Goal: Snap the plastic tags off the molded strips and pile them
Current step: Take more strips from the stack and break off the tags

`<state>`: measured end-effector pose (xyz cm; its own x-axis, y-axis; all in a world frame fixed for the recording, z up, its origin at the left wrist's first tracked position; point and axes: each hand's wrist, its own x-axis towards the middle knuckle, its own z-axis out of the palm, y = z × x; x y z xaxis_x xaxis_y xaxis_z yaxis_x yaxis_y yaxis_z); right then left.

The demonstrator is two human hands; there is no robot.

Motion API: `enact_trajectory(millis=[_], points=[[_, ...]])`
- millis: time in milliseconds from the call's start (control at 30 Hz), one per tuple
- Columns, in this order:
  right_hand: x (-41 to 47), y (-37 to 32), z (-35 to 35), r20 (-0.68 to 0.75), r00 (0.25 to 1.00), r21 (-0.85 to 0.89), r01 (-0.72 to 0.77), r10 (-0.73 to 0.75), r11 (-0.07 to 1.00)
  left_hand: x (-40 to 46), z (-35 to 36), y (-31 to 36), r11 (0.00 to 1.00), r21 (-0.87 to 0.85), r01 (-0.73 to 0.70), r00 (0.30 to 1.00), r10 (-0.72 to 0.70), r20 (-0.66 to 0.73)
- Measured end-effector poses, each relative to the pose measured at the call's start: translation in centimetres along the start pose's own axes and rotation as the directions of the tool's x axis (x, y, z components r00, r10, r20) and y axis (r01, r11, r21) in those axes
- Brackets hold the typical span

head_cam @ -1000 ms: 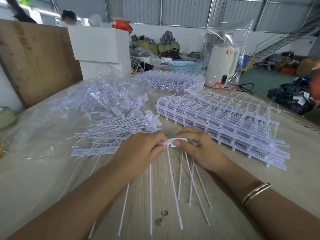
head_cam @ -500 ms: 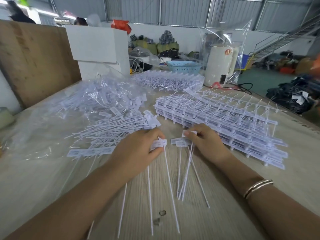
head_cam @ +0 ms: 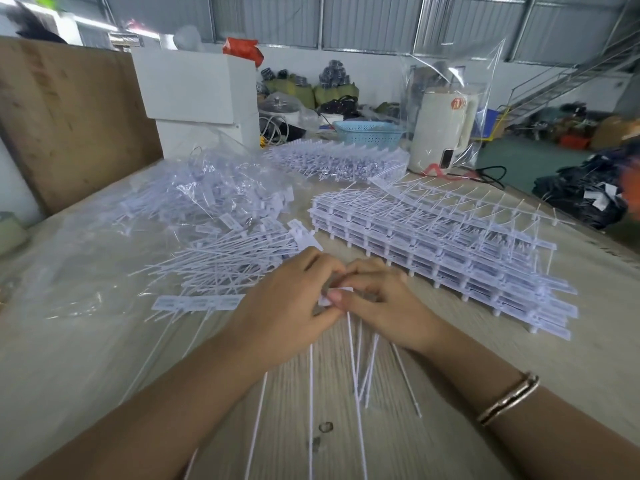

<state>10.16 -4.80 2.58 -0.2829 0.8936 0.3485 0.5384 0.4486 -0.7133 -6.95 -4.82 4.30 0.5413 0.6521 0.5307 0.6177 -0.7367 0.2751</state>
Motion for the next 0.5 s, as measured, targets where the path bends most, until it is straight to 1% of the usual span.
enact_trajectory(millis=[100, 167, 300, 400, 500], points=[[0.2, 0.1, -1.0, -0.04, 0.998, 0.188, -0.038, 0.046, 0.981, -0.3, -0.4, -0.5, 0.999, 0.013, 0.034, 0.999, -0.035, 0.04], [0.2, 0.1, -1.6, -0.057, 0.997, 0.236, -0.042, 0.058, 0.971, -0.3, -0.7, -0.9, 0.998, 0.049, 0.046, 0.997, -0.049, 0.064], [0.0, 0.0, -1.8, -0.064, 0.996, 0.216, -0.043, 0.058, 0.975, -0.1, -0.5, -0.8, 0.996, 0.072, 0.05, 0.995, -0.055, 0.078], [-0.1, -0.2, -1.5, -0.063, 0.998, 0.133, 0.01, -0.002, 0.991, 0.0, -0.5, -0.9, 0.994, 0.07, 0.079, 0.995, -0.082, 0.05], [-0.1, -0.2, -1.4, -0.066, 0.995, 0.132, 0.082, -0.074, 0.988, -0.1, -0.5, -1.4, 0.991, 0.114, 0.074, 0.995, -0.081, 0.054]])
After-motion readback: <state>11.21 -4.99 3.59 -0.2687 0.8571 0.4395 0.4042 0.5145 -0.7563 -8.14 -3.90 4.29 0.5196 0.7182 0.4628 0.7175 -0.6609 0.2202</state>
